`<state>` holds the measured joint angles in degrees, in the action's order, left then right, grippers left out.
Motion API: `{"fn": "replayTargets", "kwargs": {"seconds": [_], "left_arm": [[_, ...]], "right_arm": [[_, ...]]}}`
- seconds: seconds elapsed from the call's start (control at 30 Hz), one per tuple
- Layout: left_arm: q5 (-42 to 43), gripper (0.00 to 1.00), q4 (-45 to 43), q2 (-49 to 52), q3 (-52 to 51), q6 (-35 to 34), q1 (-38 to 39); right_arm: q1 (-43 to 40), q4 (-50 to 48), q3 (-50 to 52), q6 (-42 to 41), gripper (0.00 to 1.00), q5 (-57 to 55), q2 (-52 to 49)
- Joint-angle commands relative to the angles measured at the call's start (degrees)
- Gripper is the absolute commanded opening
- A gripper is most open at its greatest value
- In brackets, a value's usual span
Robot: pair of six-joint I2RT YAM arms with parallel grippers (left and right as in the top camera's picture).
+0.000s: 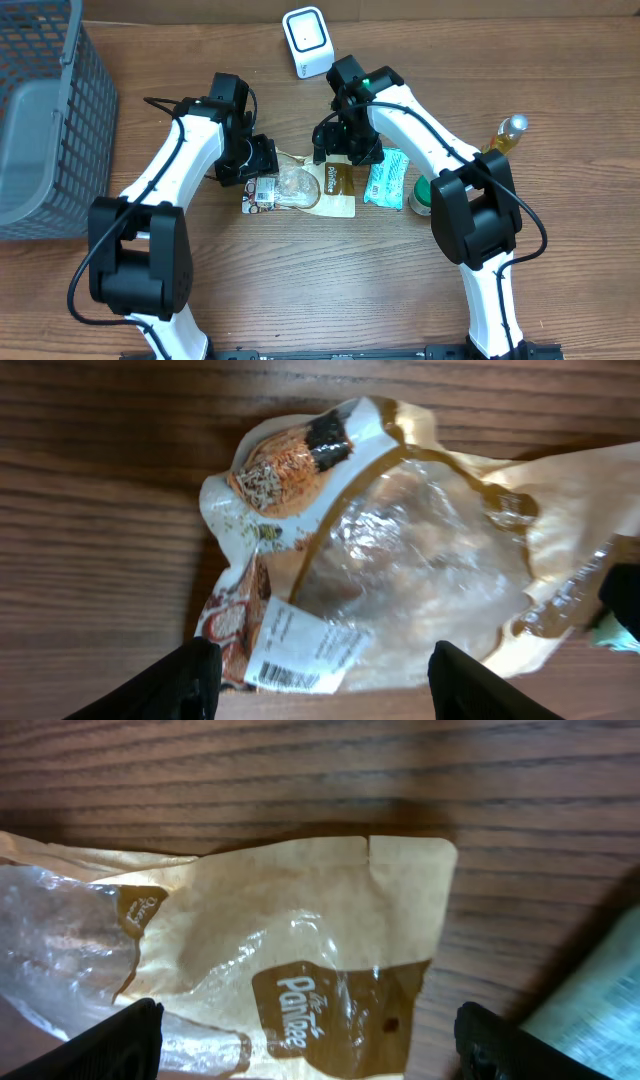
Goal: Scan the item barcode
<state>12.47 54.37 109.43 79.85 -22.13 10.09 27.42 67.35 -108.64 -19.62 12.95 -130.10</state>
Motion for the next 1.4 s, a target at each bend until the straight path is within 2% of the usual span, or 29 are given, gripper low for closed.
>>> {"fn": "replayTargets", "kwargs": {"seconds": [0.0, 0.27, 0.43, 0.57, 0.7, 0.77, 1.37], "left_arm": [[1.4, 0.67, -0.7, 3.9, -1.1, 0.3, 0.2], [0.4, 0.59, -0.7, 7.9, -1.1, 0.3, 0.2], [-0.9, 0.55, -0.7, 8.0, -1.1, 0.3, 0.2], [-0.9, 0.55, -0.7, 8.0, -1.1, 0.3, 0.2], [-0.9, 0.55, -0.7, 8.0, -1.1, 0.3, 0.2], [-0.9, 0.55, -0.7, 8.0, -1.1, 0.3, 0.2], [-0.9, 0.56, -0.9, 8.0, -1.1, 0.3, 0.2]], "right_arm": [[0.3, -2.9, 3.0, 0.7, 0.9, 3.5, 2.1], [0.3, -10.5, 8.9, 0.5, 0.9, 9.0, 2.1], [0.4, -17.7, 14.2, 0.3, 0.89, 16.8, 2.1], [0.4, -21.5, 16.8, -0.1, 0.82, 21.2, 2.1], [0.5, -24.3, 18.1, -0.6, 0.66, 24.5, 2.1], [0.5, -25.7, 18.6, -1.8, 0.63, 24.5, 2.1], [3.7, -29.4, 18.6, -1.7, 0.59, 24.1, 2.0]]}}
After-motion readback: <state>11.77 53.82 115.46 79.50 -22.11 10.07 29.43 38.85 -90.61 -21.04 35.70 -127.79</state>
